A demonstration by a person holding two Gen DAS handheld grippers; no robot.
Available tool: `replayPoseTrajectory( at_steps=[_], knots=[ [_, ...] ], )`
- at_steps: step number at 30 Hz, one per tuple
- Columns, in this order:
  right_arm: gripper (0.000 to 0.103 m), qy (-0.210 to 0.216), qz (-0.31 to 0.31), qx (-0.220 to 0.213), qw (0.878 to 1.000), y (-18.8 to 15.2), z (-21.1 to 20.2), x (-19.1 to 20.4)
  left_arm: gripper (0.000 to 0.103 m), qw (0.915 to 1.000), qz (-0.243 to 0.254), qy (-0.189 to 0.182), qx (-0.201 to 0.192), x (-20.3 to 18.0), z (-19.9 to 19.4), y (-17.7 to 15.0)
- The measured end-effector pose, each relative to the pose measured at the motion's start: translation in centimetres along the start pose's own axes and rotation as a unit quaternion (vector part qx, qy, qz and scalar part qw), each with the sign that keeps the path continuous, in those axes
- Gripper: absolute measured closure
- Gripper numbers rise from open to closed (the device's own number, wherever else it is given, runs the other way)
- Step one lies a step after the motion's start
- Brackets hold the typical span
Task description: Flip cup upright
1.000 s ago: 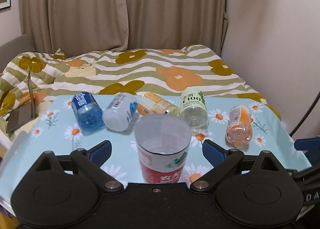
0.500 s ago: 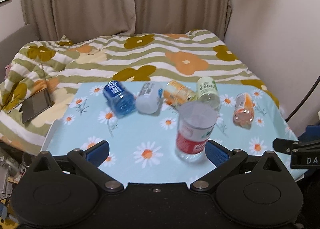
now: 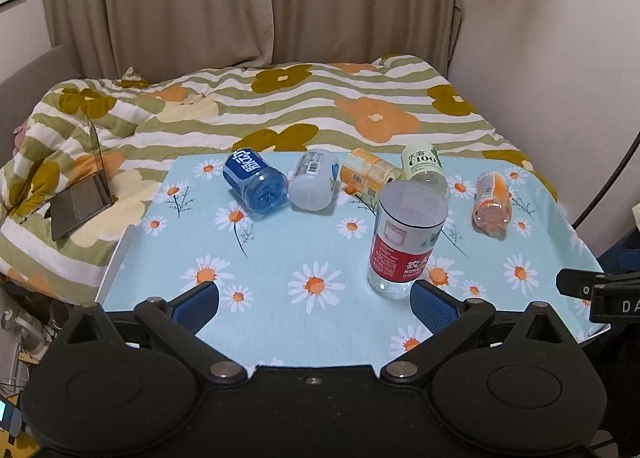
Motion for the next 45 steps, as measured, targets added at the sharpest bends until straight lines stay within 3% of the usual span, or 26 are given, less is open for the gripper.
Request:
replayPoseTrajectory(
  at_steps=[16,45],
  knots=[
    [0.0,0.001,0.0,-0.005,1.0,0.4,-0.2,0.1,0.0,0.9998,0.002,0.006,-0.02,0.0,-0.7,0.5],
    [0.0,0.003,0.006,-0.004,1.0,1.8,1.0,0.1,0.0,0.9994,0.02,0.023,-0.018,0.5,0.6,1.3]
  ],
)
Point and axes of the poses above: each gripper's, at about its wrist camera, not at the fingertips, and z roughly the way its jaws point, x to its left, y to its top, the point moved 9 cm from there along z, roughly the way its jaws point, and after that the axes turned 10 degrees about -z, right-handed, at the moved point
